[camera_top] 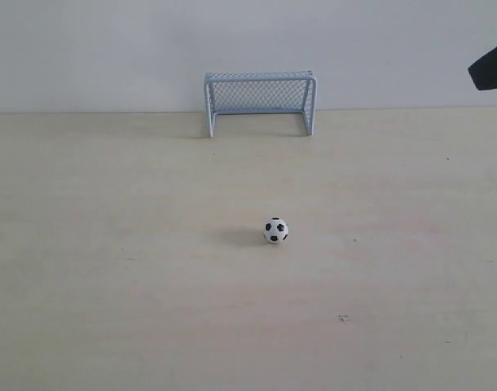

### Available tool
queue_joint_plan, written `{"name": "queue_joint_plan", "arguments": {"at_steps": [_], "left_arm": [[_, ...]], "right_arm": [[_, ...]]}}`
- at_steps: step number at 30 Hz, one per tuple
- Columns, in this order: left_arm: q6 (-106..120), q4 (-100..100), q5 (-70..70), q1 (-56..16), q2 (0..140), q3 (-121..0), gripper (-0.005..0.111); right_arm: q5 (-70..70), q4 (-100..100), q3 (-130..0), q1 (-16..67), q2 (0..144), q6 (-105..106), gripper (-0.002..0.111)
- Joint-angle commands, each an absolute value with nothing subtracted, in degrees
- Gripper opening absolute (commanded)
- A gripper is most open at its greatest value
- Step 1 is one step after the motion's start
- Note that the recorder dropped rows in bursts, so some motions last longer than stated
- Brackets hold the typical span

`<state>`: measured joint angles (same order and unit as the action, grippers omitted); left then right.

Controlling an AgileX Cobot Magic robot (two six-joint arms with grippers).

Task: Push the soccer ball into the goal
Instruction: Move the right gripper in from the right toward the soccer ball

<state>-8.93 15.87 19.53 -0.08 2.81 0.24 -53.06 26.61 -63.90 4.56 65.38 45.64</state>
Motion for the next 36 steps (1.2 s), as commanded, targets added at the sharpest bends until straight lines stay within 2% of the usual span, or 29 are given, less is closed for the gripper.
{"name": "queue_joint_plan", "arguments": {"at_steps": [1, 5, 9, 14, 36], "left_arm": [[-9.5, 15.9, 19.3, -0.5, 3.1, 0.0, 0.006], [-9.5, 15.9, 19.3, -0.5, 3.1, 0.0, 0.006], [-9.5, 15.9, 19.3, -0.5, 3.1, 0.0, 0.006], [-9.5, 15.9, 19.3, -0.5, 3.1, 0.0, 0.006], [-9.5, 15.9, 19.3, -0.5, 3.1, 0.0, 0.006]], "right_arm": [[-54.3, 28.1, -65.0, 4.5, 67.3, 48.3, 0.0], [-55.8, 28.1, -65.4, 4.5, 69.5, 53.9, 0.0], [-51.0, 32.3, -65.4, 4.5, 70.1, 48.7, 0.0], [-49.1, 37.3, -65.5, 4.5, 70.4, 55.1, 0.0], [-63.1, 37.9, -77.0, 4.6, 83.4, 65.1, 0.0]]}}
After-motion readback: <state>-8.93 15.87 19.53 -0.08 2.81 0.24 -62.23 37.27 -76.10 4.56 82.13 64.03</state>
